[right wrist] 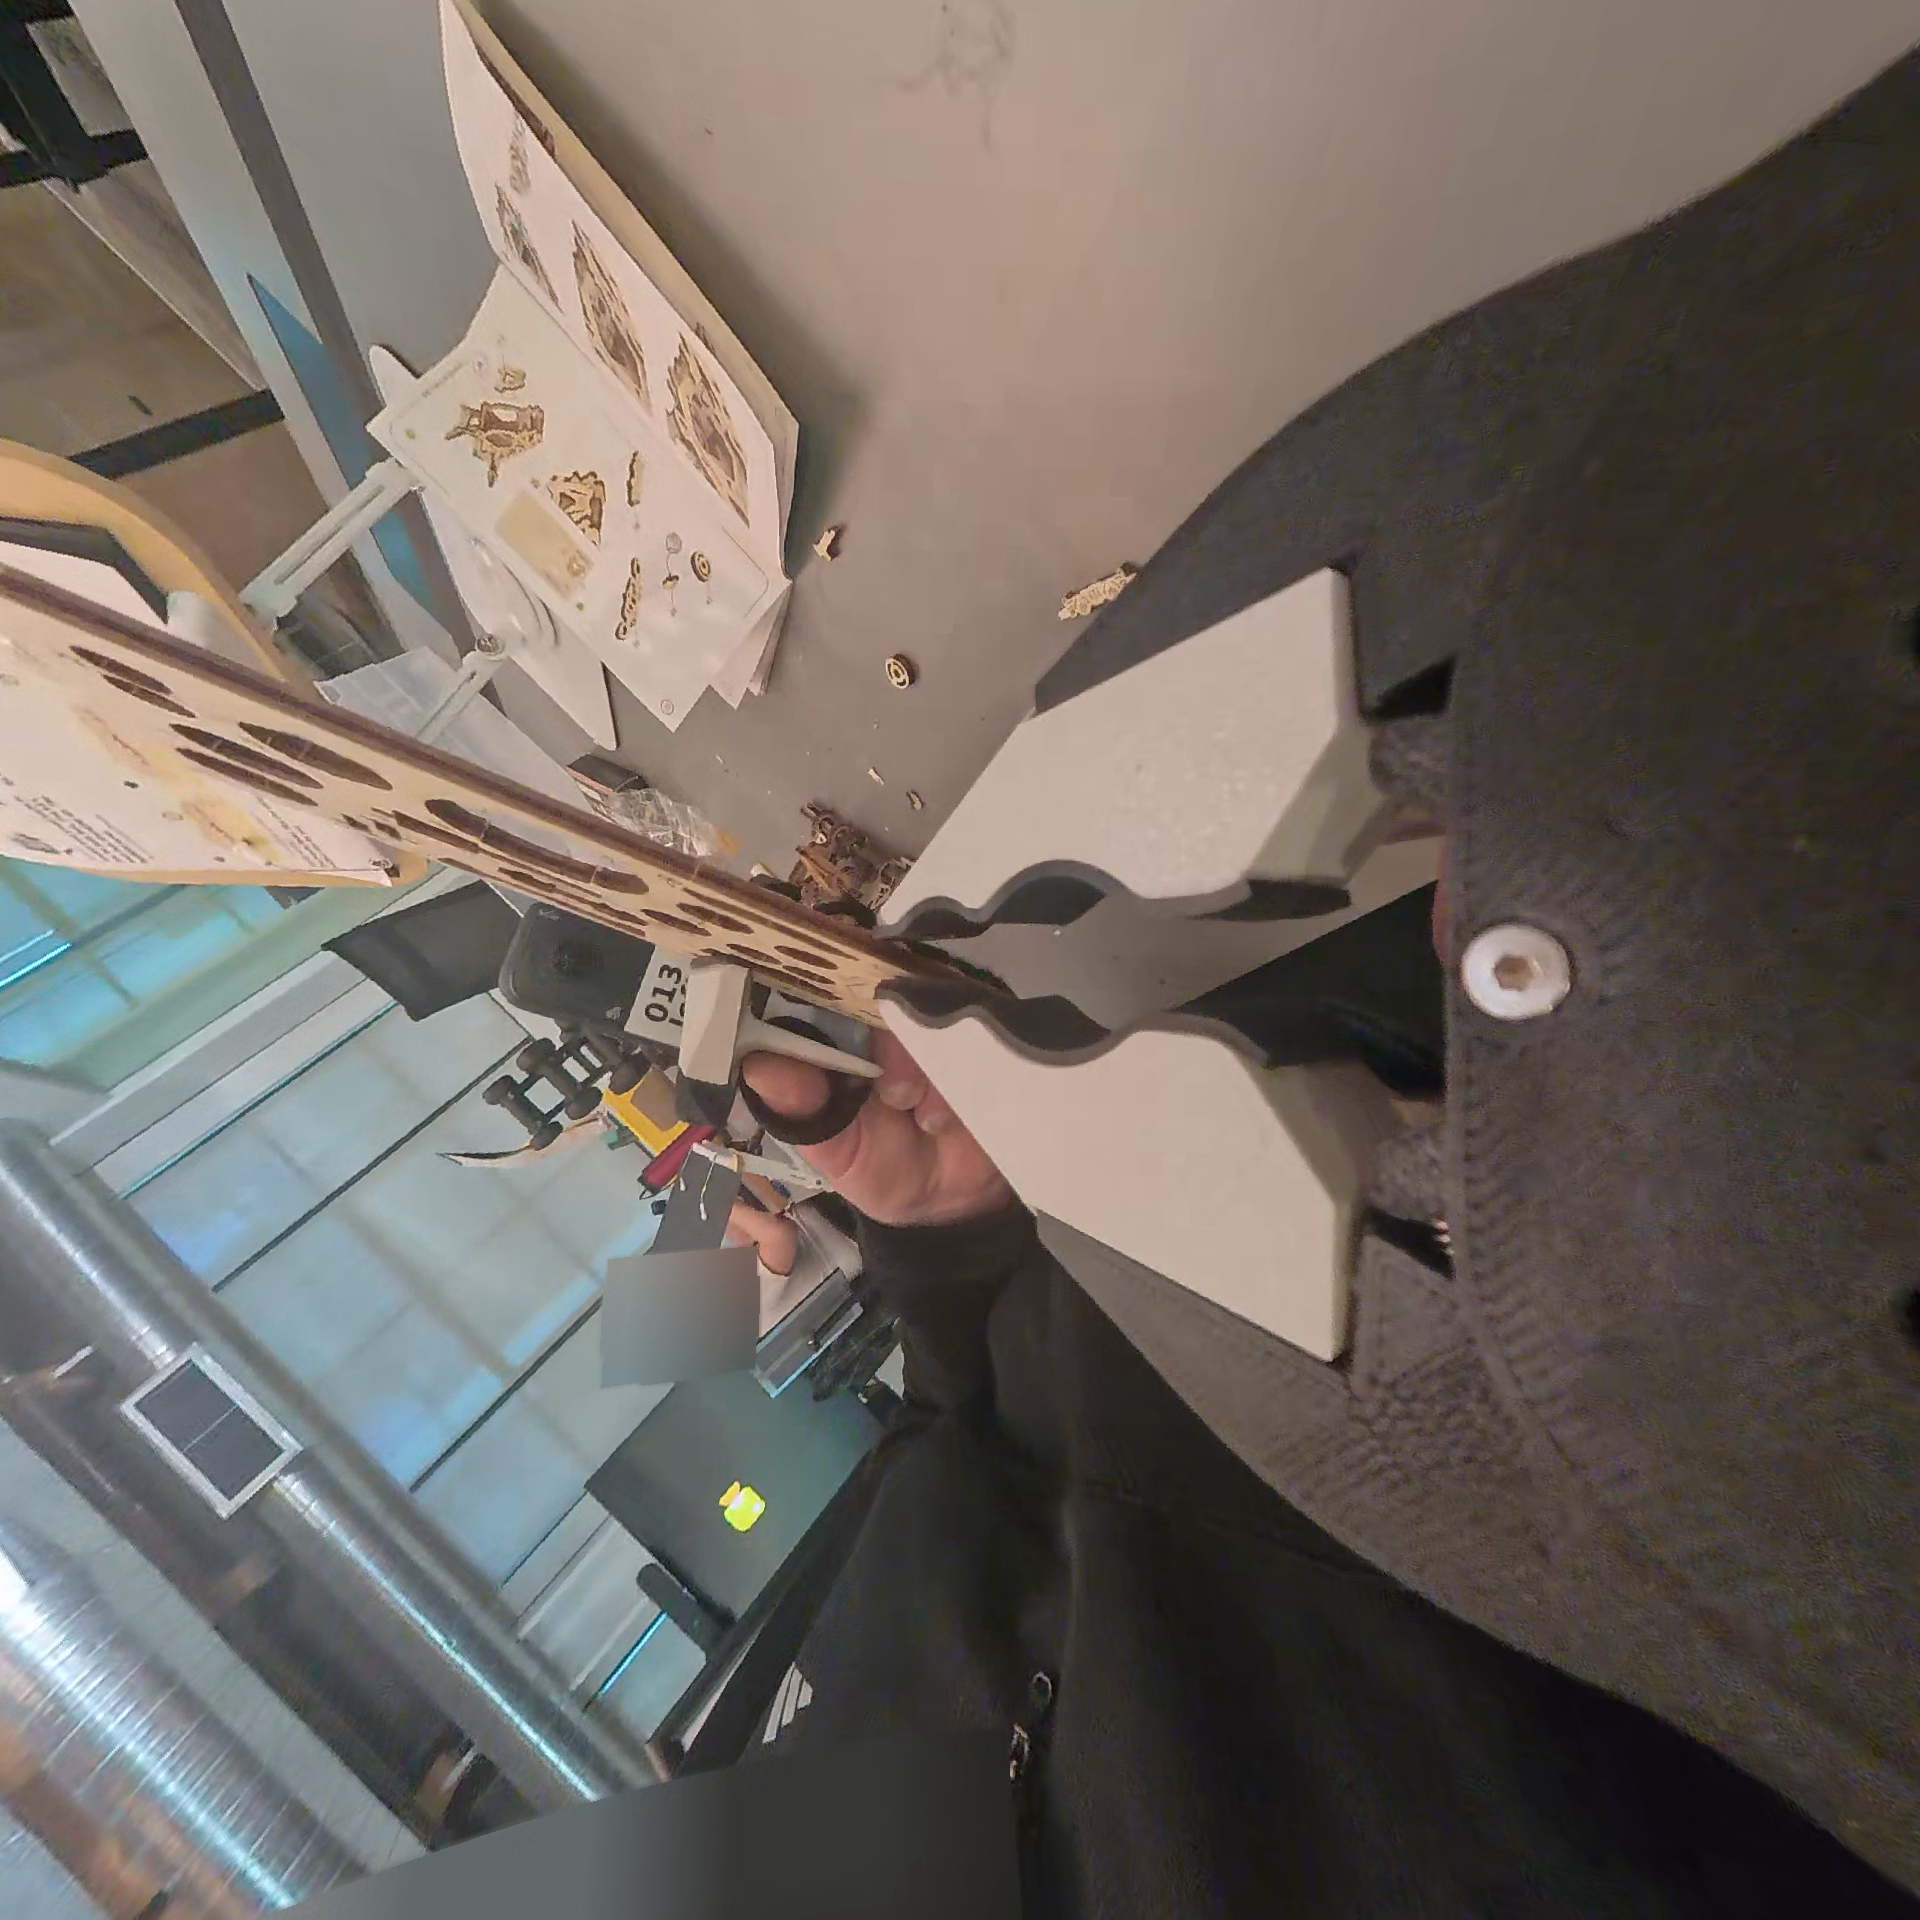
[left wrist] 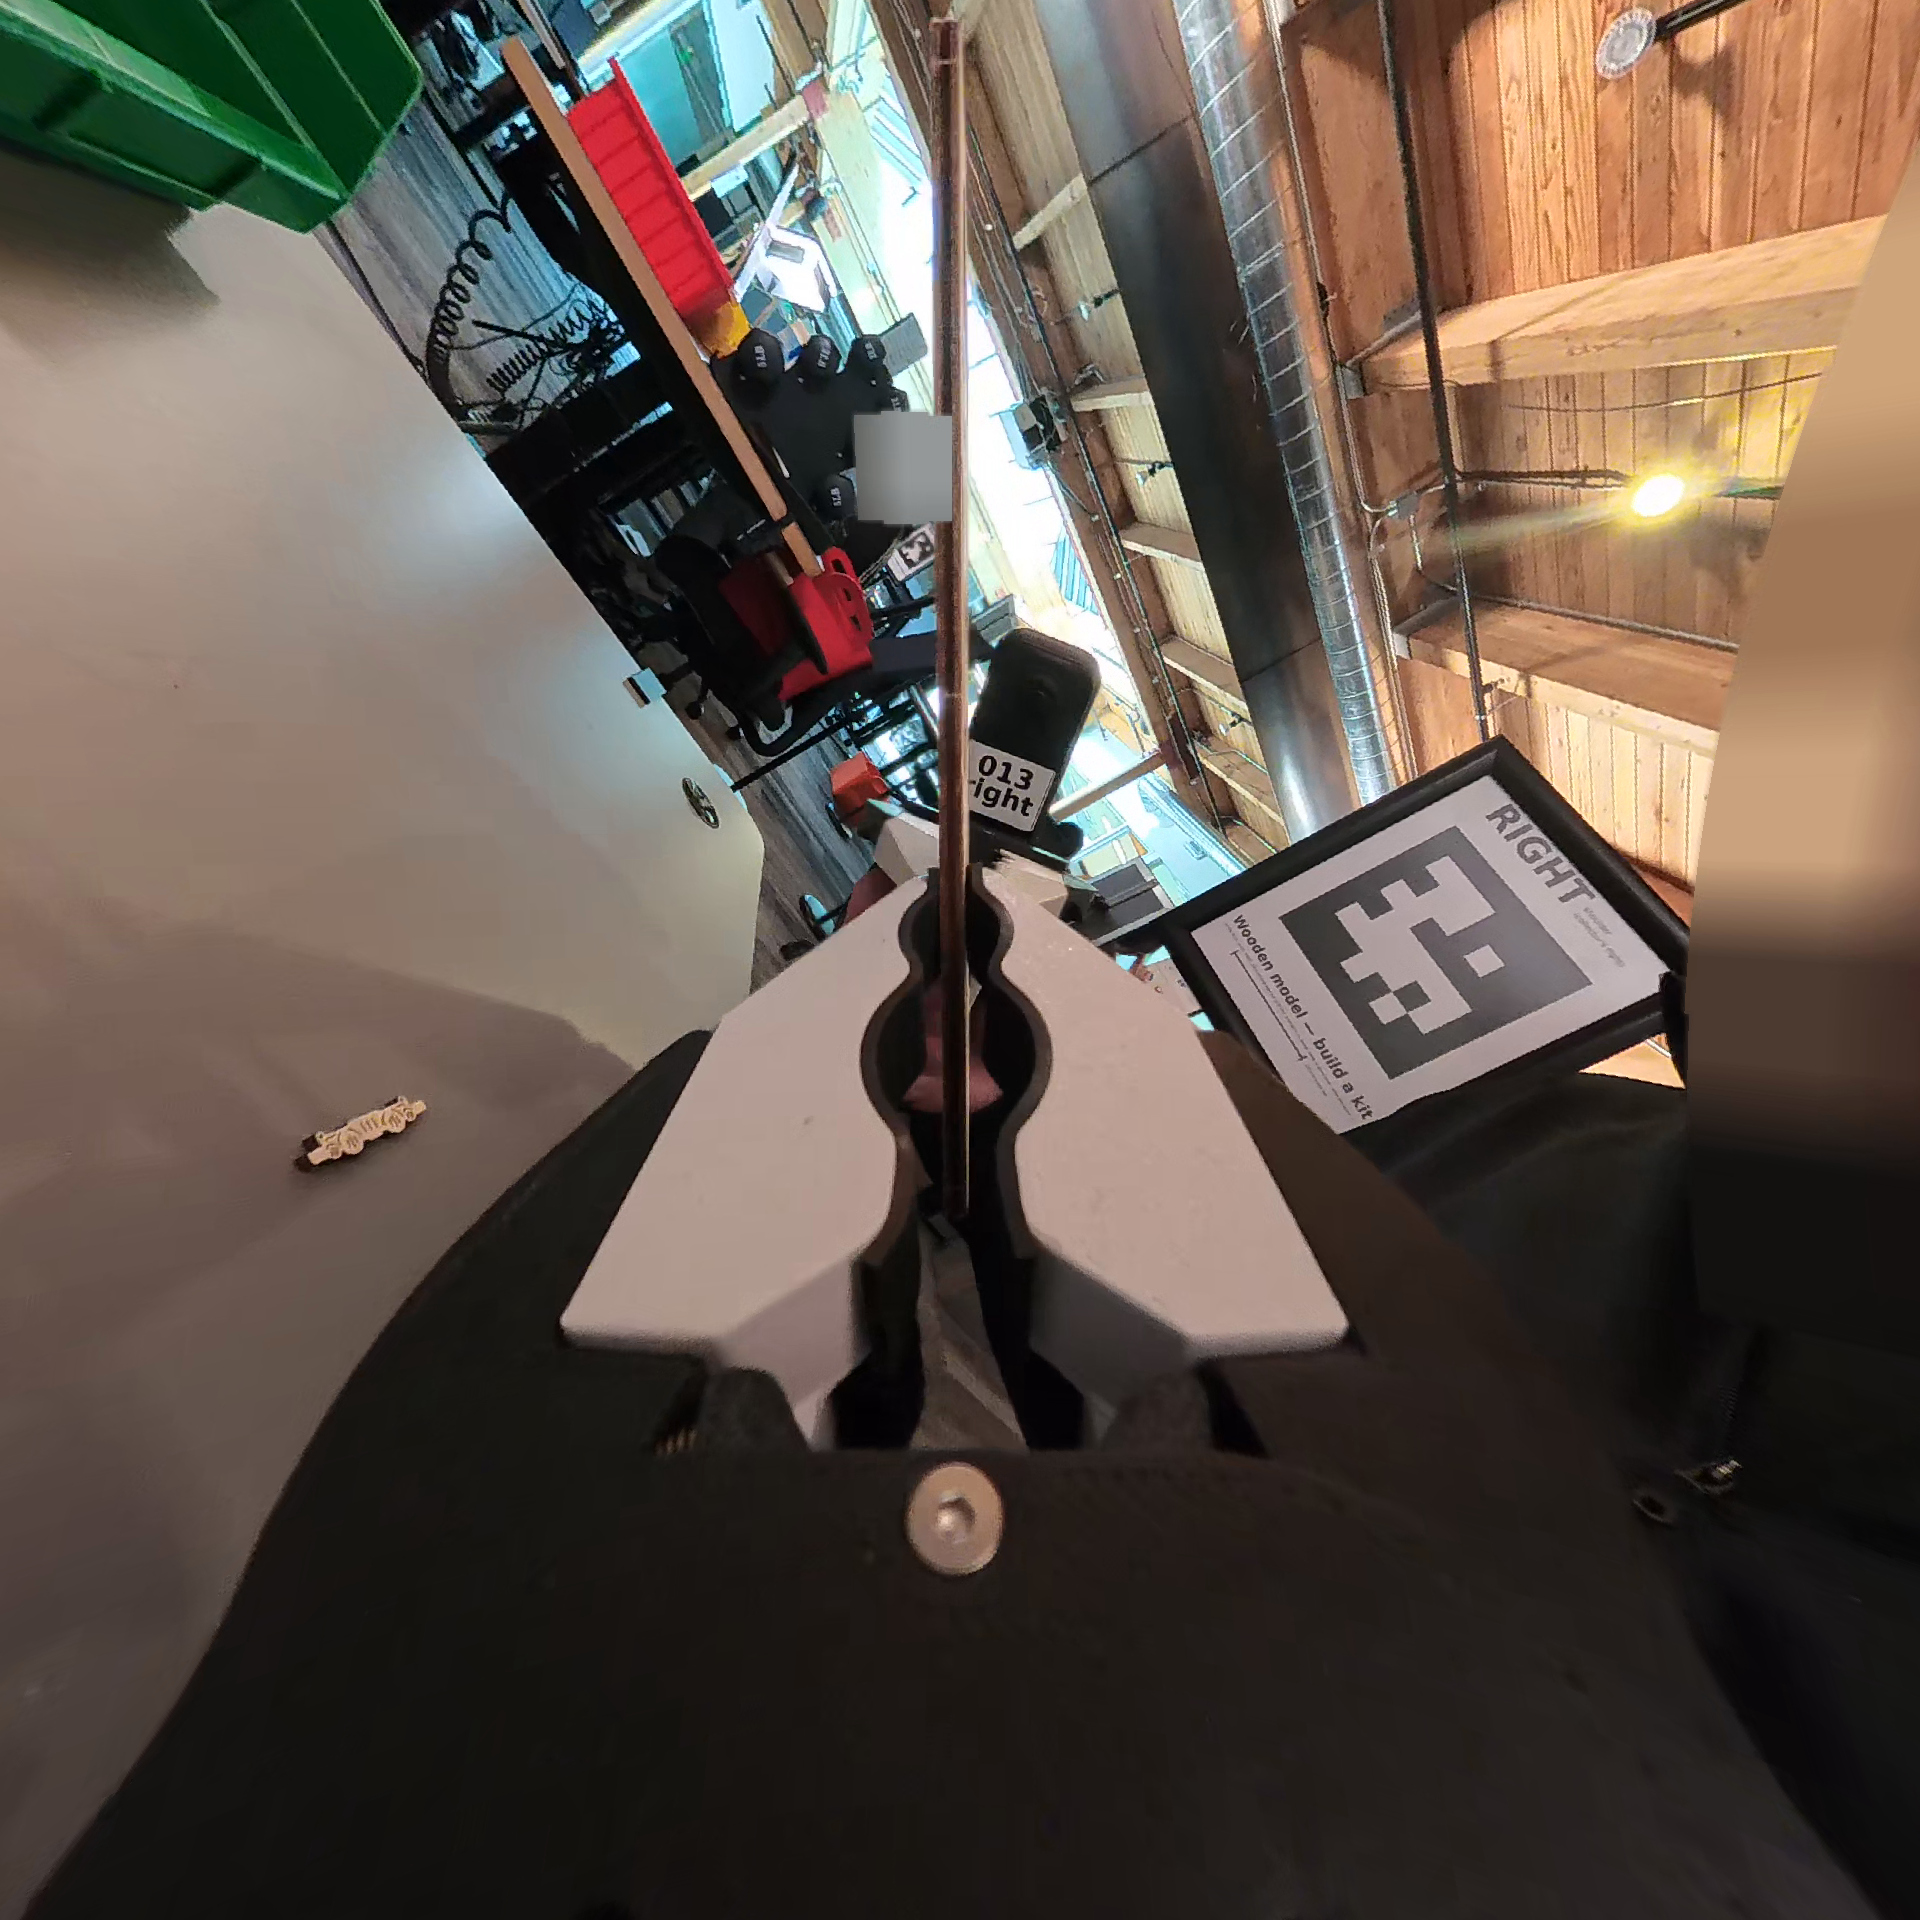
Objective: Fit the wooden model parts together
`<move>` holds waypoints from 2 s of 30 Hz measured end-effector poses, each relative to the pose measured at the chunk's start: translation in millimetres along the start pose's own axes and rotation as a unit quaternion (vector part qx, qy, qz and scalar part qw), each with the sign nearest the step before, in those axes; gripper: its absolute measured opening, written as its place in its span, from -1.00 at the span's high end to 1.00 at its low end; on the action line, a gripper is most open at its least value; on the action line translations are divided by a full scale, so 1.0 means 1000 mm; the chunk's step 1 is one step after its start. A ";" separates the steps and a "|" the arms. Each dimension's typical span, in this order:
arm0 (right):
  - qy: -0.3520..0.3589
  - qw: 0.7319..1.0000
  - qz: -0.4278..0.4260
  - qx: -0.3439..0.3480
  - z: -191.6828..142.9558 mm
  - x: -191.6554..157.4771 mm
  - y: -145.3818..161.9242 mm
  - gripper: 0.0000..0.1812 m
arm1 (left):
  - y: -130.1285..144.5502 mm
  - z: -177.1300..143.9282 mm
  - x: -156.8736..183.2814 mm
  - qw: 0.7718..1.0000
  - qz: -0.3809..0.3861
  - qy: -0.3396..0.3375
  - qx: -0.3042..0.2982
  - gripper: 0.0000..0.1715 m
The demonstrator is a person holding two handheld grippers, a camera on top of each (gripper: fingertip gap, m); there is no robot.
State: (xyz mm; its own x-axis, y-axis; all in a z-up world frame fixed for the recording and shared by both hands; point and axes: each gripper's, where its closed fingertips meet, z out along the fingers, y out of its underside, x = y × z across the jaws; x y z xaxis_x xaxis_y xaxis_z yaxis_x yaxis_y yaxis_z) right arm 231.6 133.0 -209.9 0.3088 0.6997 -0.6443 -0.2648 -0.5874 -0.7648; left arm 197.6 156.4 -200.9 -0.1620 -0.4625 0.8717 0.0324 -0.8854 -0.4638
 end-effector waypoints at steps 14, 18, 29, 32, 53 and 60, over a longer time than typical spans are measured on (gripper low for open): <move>-0.028 0.999 0.027 0.016 0.001 0.005 0.002 0.89 | 0.001 -0.001 -0.005 1.000 0.000 -0.010 0.002 1.00; -0.030 0.999 0.029 0.010 0.004 0.005 0.004 0.89 | 0.001 -0.002 -0.004 1.000 0.002 -0.012 0.004 1.00; -0.036 0.999 0.035 0.016 0.010 0.004 0.002 0.99 | -0.002 -0.005 -0.002 1.000 0.015 -0.016 0.010 0.95; -0.045 0.997 0.053 0.024 0.008 0.006 0.001 0.99 | -0.008 -0.010 0.001 1.000 0.013 -0.010 0.025 0.92; -0.046 0.995 0.076 0.033 -0.001 0.011 -0.002 0.99 | -0.015 -0.021 -0.003 0.998 0.024 -0.030 0.041 0.99; -0.047 0.996 0.076 0.029 -0.001 0.010 -0.001 0.99 | -0.014 -0.019 -0.004 0.998 0.038 -0.040 0.031 0.93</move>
State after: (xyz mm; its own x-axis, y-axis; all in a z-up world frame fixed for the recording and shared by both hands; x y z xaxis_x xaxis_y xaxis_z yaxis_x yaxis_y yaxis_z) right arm 236.2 140.5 -215.6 0.1748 0.6417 -0.7467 -0.3544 -0.6665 -0.6558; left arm 178.9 171.2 -201.1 -0.0773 -0.5279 0.8458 0.1019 -0.8480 -0.5201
